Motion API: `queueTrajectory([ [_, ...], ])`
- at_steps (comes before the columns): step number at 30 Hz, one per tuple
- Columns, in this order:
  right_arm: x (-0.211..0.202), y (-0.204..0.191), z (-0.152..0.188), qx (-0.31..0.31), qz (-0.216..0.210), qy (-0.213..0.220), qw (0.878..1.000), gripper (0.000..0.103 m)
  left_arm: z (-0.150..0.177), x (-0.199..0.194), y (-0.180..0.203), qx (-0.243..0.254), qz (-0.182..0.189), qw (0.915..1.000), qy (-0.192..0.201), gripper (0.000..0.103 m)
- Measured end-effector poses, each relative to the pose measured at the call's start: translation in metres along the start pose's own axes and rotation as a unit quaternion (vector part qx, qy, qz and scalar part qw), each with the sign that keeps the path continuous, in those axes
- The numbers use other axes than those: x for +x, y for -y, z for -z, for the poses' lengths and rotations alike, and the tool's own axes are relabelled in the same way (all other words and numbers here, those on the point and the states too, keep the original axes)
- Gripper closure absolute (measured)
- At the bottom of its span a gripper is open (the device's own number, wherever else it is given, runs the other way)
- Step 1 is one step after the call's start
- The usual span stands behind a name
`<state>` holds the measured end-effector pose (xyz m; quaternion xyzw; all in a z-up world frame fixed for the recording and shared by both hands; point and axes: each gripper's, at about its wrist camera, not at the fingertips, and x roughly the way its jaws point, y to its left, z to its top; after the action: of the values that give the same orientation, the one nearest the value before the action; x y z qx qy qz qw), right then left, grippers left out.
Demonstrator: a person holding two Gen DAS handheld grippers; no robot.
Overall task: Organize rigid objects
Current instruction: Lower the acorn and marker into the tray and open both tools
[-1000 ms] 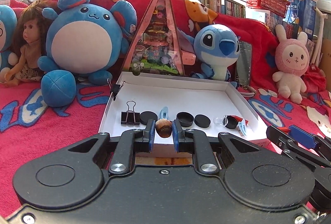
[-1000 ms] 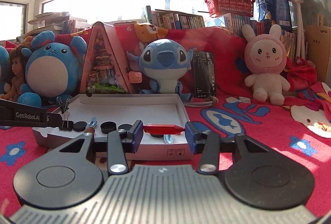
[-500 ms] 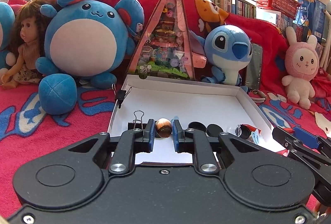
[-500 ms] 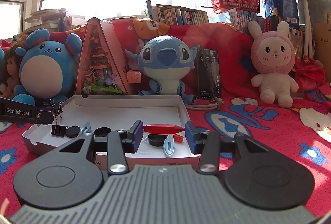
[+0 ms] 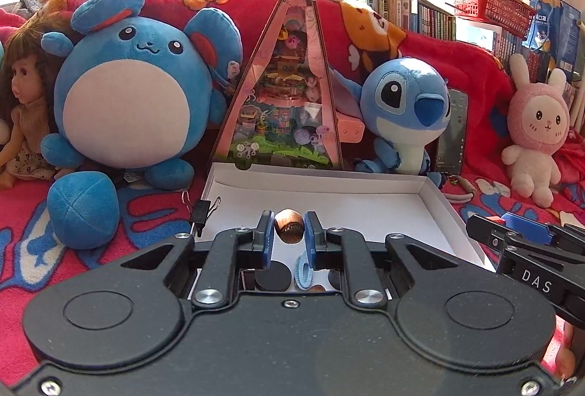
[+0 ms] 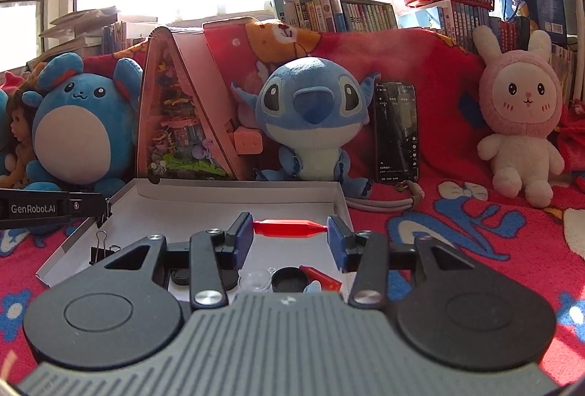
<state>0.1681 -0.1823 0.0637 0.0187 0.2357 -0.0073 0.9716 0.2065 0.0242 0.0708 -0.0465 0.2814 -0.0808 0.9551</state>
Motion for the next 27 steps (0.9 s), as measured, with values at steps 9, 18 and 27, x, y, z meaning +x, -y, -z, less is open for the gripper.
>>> queueTrajectory([
  [9,0.033,0.007,-0.022,0.014,-0.032,-0.069,0.997,0.054,-0.010,0.034,-0.001,-0.021,0.011,0.9975,-0.067,0.086],
  [18,0.044,0.008,-0.018,0.020,-0.037,-0.092,0.995,0.054,-0.007,0.046,0.004,-0.009,0.002,0.9971,-0.076,0.086],
  [27,0.053,0.008,-0.016,0.021,-0.040,-0.108,0.993,0.054,-0.004,0.049,0.006,0.003,0.001,0.9971,-0.076,0.086],
])
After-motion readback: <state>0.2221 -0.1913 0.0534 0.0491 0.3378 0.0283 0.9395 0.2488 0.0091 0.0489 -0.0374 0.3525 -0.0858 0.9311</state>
